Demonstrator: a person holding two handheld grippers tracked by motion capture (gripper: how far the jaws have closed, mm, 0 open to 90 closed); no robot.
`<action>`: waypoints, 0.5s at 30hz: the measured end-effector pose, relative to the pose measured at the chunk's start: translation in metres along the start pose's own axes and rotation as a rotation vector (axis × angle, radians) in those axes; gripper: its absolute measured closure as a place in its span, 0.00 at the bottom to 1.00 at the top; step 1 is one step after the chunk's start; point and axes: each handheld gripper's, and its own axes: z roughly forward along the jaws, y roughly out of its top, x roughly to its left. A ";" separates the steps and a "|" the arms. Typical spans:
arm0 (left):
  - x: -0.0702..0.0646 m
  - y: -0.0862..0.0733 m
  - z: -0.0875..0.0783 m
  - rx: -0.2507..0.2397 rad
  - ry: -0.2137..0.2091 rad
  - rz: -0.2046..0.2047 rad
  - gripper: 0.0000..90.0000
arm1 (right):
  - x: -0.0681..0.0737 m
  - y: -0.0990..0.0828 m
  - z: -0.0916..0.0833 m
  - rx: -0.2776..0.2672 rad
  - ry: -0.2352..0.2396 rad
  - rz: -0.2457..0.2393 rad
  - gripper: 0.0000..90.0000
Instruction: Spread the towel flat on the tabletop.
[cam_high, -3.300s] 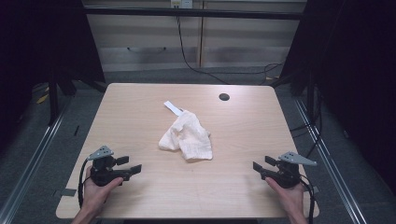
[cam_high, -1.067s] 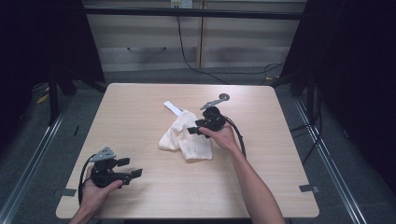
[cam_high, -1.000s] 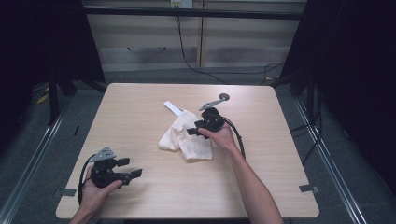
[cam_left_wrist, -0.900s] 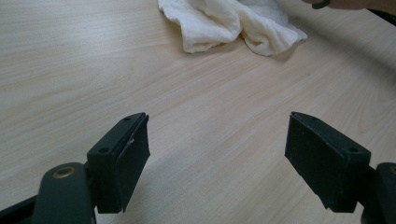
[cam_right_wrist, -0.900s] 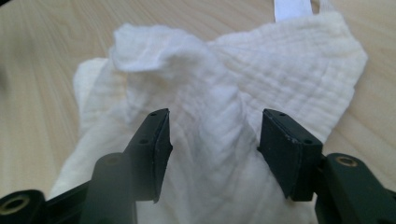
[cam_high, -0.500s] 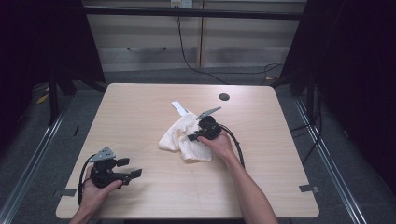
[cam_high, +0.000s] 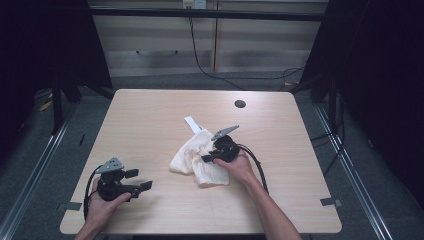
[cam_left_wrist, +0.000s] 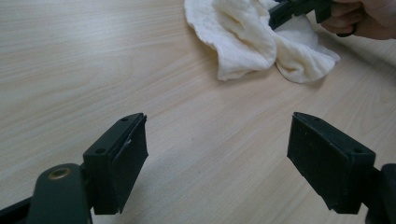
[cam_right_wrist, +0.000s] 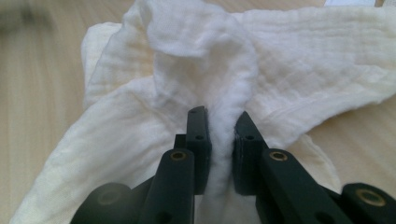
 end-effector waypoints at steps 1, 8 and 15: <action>0.000 0.000 0.000 0.000 0.000 0.000 0.21 | 0.000 0.000 0.000 0.000 0.000 0.000 0.89; 0.000 0.000 0.000 -0.004 0.006 -0.003 0.21 | 0.021 -0.010 -0.004 0.004 0.029 -0.057 0.90; 0.000 0.000 0.000 -0.001 0.007 -0.008 0.21 | 0.038 -0.016 -0.006 0.015 0.055 -0.098 0.89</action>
